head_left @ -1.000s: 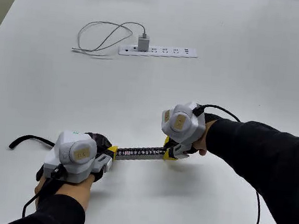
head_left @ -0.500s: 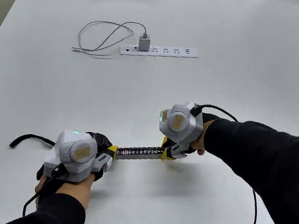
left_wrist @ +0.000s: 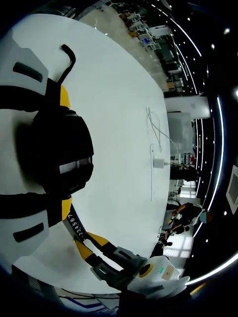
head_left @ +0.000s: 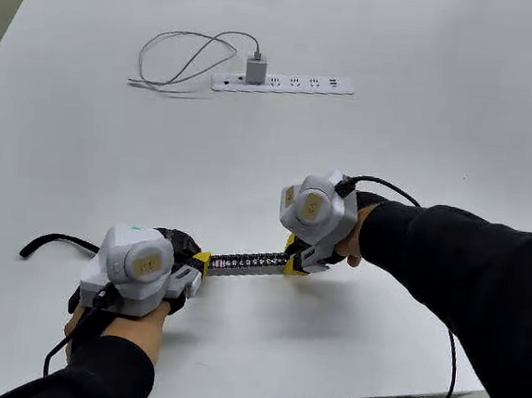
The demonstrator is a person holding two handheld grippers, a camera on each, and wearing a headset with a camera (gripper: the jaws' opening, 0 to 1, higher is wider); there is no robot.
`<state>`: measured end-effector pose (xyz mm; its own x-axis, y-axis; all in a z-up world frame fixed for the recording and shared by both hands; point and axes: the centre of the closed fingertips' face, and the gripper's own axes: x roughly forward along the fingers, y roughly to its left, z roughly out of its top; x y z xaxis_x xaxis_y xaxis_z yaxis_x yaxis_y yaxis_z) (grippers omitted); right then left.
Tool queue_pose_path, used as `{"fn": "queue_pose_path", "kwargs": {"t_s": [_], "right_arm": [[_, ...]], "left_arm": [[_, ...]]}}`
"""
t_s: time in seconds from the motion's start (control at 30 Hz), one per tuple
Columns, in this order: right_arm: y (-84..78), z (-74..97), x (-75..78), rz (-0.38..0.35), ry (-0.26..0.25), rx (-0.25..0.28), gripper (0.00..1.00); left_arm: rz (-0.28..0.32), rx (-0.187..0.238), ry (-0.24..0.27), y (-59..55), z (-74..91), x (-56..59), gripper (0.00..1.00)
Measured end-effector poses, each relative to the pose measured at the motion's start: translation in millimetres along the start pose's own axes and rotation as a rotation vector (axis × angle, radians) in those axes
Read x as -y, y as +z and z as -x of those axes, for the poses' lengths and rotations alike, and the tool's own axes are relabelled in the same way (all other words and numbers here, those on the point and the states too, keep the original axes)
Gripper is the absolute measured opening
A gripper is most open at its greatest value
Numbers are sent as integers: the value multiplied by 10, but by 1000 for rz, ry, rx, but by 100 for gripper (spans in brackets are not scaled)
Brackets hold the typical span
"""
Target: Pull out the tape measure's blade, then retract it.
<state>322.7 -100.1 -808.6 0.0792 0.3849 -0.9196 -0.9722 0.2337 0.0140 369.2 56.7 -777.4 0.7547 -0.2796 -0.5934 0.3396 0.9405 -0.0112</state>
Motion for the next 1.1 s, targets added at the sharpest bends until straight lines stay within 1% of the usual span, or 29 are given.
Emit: {"fn": "queue_pose_path", "kwargs": {"t_s": [0.13, 0.6, 1.1], "right_arm": [[12, -2, -5, -2, -2, 10, 10], [61, -20, -5, -22, 0, 21, 10], [125, -47, -3, -30, 4, 42, 10]], "left_arm": [[5, -2, -6, 3, 3, -2, 62], [16, 2, -10, 5, 6, -1, 62], [38, 18, -24, 6, 15, -15, 62]]}}
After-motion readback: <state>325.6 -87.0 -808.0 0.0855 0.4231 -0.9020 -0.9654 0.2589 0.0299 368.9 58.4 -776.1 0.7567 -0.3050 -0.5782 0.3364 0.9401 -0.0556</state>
